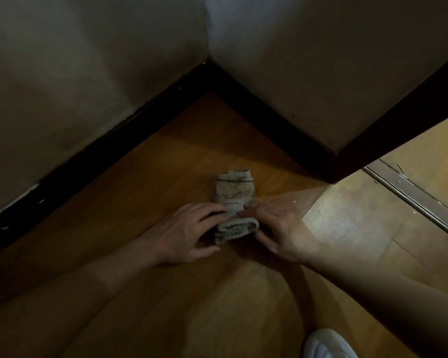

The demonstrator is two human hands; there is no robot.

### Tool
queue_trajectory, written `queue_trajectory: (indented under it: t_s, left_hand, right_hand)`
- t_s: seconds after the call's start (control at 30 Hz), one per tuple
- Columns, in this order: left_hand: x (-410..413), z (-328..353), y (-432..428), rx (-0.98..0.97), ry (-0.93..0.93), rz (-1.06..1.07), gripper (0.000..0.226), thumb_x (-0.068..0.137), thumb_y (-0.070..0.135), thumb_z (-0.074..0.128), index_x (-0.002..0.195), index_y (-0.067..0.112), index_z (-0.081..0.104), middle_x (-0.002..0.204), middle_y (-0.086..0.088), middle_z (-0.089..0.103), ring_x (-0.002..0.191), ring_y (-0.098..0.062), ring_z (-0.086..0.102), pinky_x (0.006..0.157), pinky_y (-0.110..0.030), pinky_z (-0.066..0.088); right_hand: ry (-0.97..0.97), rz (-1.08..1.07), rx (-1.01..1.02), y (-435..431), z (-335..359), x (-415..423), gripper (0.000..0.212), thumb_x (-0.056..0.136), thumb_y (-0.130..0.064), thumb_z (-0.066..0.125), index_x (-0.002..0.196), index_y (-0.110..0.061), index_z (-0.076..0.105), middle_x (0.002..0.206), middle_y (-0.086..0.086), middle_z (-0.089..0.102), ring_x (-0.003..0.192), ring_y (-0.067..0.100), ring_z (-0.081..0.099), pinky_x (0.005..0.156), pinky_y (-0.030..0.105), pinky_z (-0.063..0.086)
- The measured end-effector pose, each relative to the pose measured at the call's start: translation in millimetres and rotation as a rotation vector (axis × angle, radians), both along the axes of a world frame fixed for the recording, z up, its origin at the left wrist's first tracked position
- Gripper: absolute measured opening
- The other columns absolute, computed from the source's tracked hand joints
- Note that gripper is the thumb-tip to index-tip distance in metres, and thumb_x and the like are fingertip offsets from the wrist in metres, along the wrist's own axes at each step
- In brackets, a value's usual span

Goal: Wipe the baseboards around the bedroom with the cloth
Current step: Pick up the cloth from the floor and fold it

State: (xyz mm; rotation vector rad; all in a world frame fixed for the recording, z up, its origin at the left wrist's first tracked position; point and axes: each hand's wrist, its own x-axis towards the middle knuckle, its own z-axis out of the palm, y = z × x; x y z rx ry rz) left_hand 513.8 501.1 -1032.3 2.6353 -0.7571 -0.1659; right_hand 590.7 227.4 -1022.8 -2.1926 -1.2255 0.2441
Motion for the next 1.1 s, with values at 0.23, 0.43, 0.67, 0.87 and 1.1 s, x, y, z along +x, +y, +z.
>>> queue_trajectory:
  t_s: [0.23,0.43,0.67,0.87,1.1]
  left_hand:
    - [-1.3,19.1,-30.1,-0.376,0.174,0.452,0.017,0.097,0.035,0.065,0.094,0.022,0.055,0.085,0.019,0.055,0.081,0.011,0.056,0.066,-0.007,0.041]
    - [11.5,20.0,-39.3,-0.466,0.282,0.797,0.037,0.092,0.039,0.072,0.123,0.023,0.058,0.102,0.014,0.060,0.085,0.002,0.060,0.063,-0.008,0.046]
    - [20.3,19.1,-37.8,-0.369,0.298,0.887,0.051,0.085,0.042,0.079,0.126,0.021,0.058,0.113,0.006,0.061,0.101,-0.011,0.060,0.071,-0.014,0.041]
    - [18.3,23.1,-39.4,-0.390,0.336,0.886,0.055,0.085,0.037,0.080,0.132,0.020,0.057,0.120,0.004,0.064,0.095,-0.010,0.064,0.075,-0.020,0.052]
    - [10.8,30.5,-32.1,-0.548,0.443,0.848,0.059,0.085,0.025,0.081,0.137,0.029,0.054,0.108,0.020,0.056,0.098,-0.004,0.061,0.072,-0.018,0.054]
  right_hand:
    - [0.381,-0.294,0.111,18.9,21.2,0.3,0.020,0.103,-0.038,0.049,0.106,-0.019,0.055,0.090,-0.015,0.061,0.078,0.002,0.063,0.060,0.021,0.049]
    - [0.362,-0.544,0.011,37.5,23.4,10.4,0.035,0.098,-0.033,0.062,0.129,-0.019,0.053,0.093,-0.013,0.059,0.074,-0.007,0.058,0.058,0.004,0.045]
    - [0.478,-0.510,-0.292,51.6,38.4,37.9,0.038,0.099,-0.035,0.058,0.134,-0.021,0.052,0.126,0.006,0.060,0.106,0.021,0.063,0.081,0.027,0.055]
    - [0.856,-0.567,-0.463,67.4,54.6,53.5,0.079,0.078,-0.056,0.078,0.138,-0.019,0.043,0.128,0.005,0.053,0.108,0.023,0.060,0.076,0.033,0.061]
    - [1.135,-0.450,-0.453,71.9,61.0,53.0,0.050,0.082,-0.036,0.081,0.119,-0.012,0.058,0.116,0.005,0.065,0.104,0.021,0.066,0.085,0.035,0.060]
